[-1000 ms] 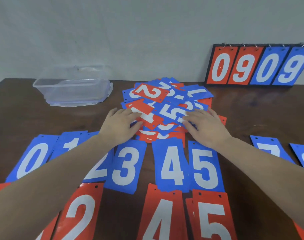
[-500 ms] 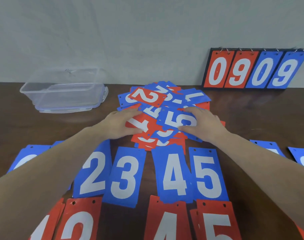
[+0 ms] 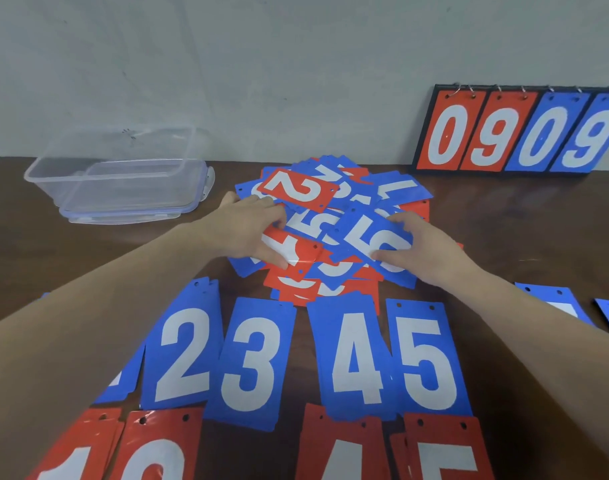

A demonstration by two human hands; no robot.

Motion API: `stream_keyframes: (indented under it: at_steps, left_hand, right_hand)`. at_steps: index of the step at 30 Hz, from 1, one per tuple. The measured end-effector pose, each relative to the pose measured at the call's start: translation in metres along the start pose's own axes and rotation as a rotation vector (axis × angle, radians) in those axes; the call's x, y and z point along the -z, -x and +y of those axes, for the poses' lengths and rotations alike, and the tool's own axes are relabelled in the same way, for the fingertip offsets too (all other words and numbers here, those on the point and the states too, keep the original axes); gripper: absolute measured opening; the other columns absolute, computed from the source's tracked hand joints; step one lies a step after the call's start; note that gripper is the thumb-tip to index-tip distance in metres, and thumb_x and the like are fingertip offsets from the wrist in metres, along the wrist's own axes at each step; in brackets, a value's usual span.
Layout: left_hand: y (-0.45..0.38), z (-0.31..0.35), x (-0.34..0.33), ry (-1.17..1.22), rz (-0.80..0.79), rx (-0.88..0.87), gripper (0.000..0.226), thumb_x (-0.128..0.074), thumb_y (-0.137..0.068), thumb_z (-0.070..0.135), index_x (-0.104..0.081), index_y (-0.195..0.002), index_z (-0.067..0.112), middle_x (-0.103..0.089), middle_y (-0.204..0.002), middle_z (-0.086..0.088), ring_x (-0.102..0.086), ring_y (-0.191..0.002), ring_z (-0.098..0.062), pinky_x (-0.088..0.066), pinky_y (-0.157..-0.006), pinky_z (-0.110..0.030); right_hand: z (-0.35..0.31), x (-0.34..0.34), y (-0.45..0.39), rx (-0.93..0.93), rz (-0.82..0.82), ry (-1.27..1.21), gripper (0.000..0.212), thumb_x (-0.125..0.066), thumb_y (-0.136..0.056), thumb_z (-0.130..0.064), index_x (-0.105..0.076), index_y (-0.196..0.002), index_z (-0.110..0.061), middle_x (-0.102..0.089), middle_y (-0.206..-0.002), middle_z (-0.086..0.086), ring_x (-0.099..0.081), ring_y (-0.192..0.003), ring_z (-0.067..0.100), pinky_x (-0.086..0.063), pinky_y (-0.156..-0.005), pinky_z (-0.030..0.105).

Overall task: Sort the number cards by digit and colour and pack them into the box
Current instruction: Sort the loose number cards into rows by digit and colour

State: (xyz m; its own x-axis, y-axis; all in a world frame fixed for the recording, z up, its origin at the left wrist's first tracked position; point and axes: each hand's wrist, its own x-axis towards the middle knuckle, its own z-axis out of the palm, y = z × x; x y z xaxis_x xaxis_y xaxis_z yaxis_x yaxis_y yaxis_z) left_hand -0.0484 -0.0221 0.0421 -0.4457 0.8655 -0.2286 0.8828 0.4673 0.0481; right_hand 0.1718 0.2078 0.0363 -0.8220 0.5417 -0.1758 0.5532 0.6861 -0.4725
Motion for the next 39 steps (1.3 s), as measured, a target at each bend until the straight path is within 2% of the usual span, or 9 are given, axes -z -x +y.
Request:
stream_keyframes:
  at_steps: [4, 9, 14, 17, 23, 29, 34, 36, 39]
  left_hand:
    - [0.008, 0.007, 0.009, -0.004, 0.036, -0.007, 0.064, -0.065, -0.072, 0.079, -0.042, -0.106, 0.03, -0.062, -0.1, 0.011, -0.058, -0.089, -0.012, -0.036, -0.098, -0.036]
    - [0.033, 0.013, 0.016, 0.339, 0.056, 0.124, 0.054, -0.066, -0.091, 0.051, -0.047, -0.137, 0.028, -0.058, -0.123, 0.012, -0.059, -0.11, -0.016, -0.049, -0.089, -0.027]
    - [0.072, 0.019, 0.013, 0.917, 0.211, 0.271, 0.013, -0.062, -0.1, 0.025, -0.061, -0.11, 0.017, -0.071, -0.105, 0.009, -0.069, -0.082, 0.004, -0.055, -0.066, -0.013]
    - [0.103, 0.02, 0.006, 1.141, 0.305, 0.316, 0.017, -0.062, -0.1, 0.016, -0.057, -0.115, 0.01, -0.072, -0.114, -0.006, -0.072, -0.095, -0.018, -0.059, -0.083, -0.035]
    - [0.171, 0.013, -0.01, 1.276, 0.481, 0.35, 0.054, -0.052, -0.098, -0.008, -0.045, -0.141, 0.023, -0.067, -0.128, 0.003, -0.066, -0.115, -0.017, -0.054, -0.098, -0.04]
    - [0.253, 0.013, -0.031, 1.349, 0.534, 0.521, 0.067, -0.054, -0.096, -0.01, -0.044, -0.143, 0.037, -0.071, -0.118, -0.004, -0.067, -0.108, -0.027, -0.055, -0.094, -0.044]
    - [0.319, 0.022, -0.041, 1.412, 0.474, 0.671, 0.058, -0.059, -0.095, -0.004, -0.054, -0.132, 0.041, -0.073, -0.116, -0.01, -0.072, -0.102, -0.031, -0.057, -0.093, -0.049]
    - [0.34, 0.025, -0.044, 1.386, 0.432, 0.701, 0.055, -0.058, -0.096, -0.003, -0.056, -0.131, 0.04, -0.073, -0.115, -0.003, -0.072, -0.103, -0.031, -0.058, -0.092, -0.049]
    - [0.361, 0.031, -0.049, 1.292, 0.396, 0.754, 0.052, -0.056, -0.099, -0.002, -0.054, -0.129, 0.04, -0.074, -0.111, -0.001, -0.073, -0.097, -0.029, -0.061, -0.085, -0.045]
  right_hand:
    - [0.003, 0.004, 0.007, 0.028, 0.071, -0.12, 0.035, -0.064, -0.097, -0.036, -0.047, -0.128, -0.036, -0.054, -0.144, 0.002, -0.057, -0.124, 0.023, -0.048, -0.079, 0.029]
    - [-0.003, 0.004, 0.02, 0.048, 0.177, -0.411, 0.027, -0.061, -0.1, -0.026, -0.042, -0.117, -0.034, -0.052, -0.14, -0.002, -0.06, -0.095, 0.007, -0.054, -0.068, 0.025]
    - [-0.02, 0.0, 0.034, -0.071, 0.252, -0.812, 0.025, -0.061, -0.1, -0.019, -0.042, -0.113, -0.029, -0.065, -0.116, 0.003, -0.071, -0.085, 0.012, -0.056, -0.068, 0.033]
    - [-0.029, -0.005, 0.047, -0.09, 0.213, -0.876, 0.027, -0.06, -0.101, -0.021, -0.045, -0.121, -0.03, -0.064, -0.111, -0.005, -0.067, -0.08, 0.008, -0.053, -0.063, 0.025]
    - [-0.056, -0.021, 0.076, -0.053, 0.08, -0.807, 0.045, -0.053, -0.103, -0.027, -0.045, -0.142, -0.045, -0.046, -0.143, -0.005, -0.059, -0.109, 0.014, -0.043, -0.067, 0.027]
    - [-0.087, -0.048, 0.109, 0.04, -0.065, -0.844, 0.026, -0.055, -0.101, -0.013, -0.047, -0.119, -0.031, -0.067, -0.107, -0.012, -0.068, -0.064, -0.003, -0.051, -0.058, 0.027]
    - [-0.104, -0.068, 0.133, 0.147, -0.159, -0.816, 0.045, -0.061, -0.096, 0.0, -0.042, -0.113, -0.037, -0.073, -0.092, -0.013, -0.07, -0.066, -0.001, -0.055, -0.059, 0.022]
    - [-0.107, -0.076, 0.138, 0.201, -0.211, -0.84, 0.067, -0.061, -0.093, 0.007, -0.035, -0.127, -0.045, -0.076, -0.09, -0.016, -0.073, -0.079, 0.003, -0.059, -0.068, 0.026]
    - [-0.115, -0.081, 0.148, 0.244, -0.233, -0.842, 0.089, -0.062, -0.092, 0.008, -0.019, -0.148, -0.046, -0.077, -0.086, -0.016, -0.07, -0.068, -0.004, -0.046, -0.05, 0.01]
